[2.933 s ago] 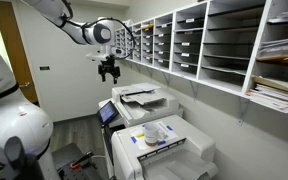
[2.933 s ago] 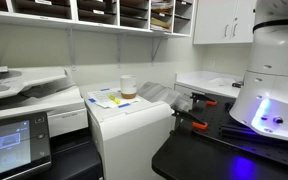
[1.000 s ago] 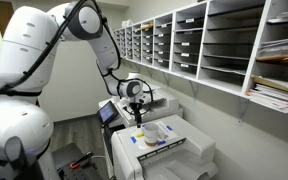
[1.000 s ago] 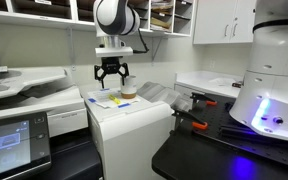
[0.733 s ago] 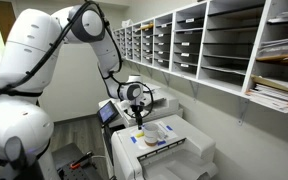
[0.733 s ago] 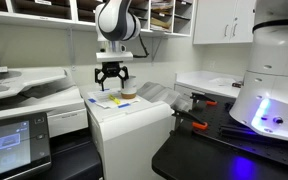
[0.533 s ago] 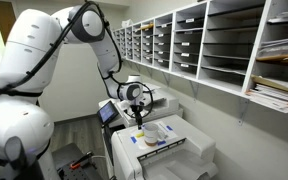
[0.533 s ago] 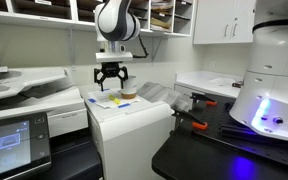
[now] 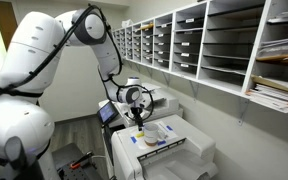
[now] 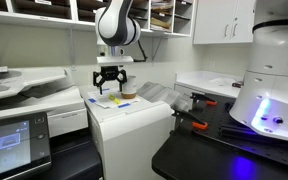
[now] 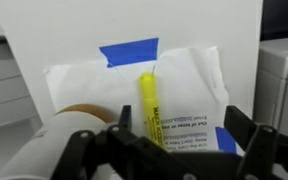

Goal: Put the marker in the cup

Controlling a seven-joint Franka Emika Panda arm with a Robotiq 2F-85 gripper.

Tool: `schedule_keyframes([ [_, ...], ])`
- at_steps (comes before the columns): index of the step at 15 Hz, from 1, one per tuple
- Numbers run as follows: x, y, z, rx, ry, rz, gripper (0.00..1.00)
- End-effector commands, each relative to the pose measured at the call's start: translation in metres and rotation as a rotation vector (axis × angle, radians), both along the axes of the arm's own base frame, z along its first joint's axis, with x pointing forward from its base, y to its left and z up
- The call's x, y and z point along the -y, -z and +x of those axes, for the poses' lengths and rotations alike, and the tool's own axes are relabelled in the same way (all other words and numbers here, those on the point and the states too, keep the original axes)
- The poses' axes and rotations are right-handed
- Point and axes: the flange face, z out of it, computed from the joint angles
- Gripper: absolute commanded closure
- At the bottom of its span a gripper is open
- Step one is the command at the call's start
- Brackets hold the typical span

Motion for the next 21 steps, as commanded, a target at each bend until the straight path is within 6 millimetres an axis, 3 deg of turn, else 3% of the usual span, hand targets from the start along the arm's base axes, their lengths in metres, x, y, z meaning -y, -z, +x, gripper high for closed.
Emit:
schedule_keyframes([
  [1,0.005,0.020,0.002,0.014,-0.033,0.026,0.00],
  [4,0.008,0.036,-0.001,-0.006,-0.034,0.033,0.00],
  [5,0.009,0.040,-0.001,-0.007,-0.032,0.035,0.25],
  [6,0.010,0.042,0.000,-0.005,-0.030,0.035,0.26],
  [12,0.012,0.044,0.004,0.017,-0.038,0.046,0.73],
  [16,0.002,0.030,0.002,0.039,-0.078,0.073,1.00],
  [21,-0.034,-0.009,0.000,0.014,-0.011,0.206,0.95],
])
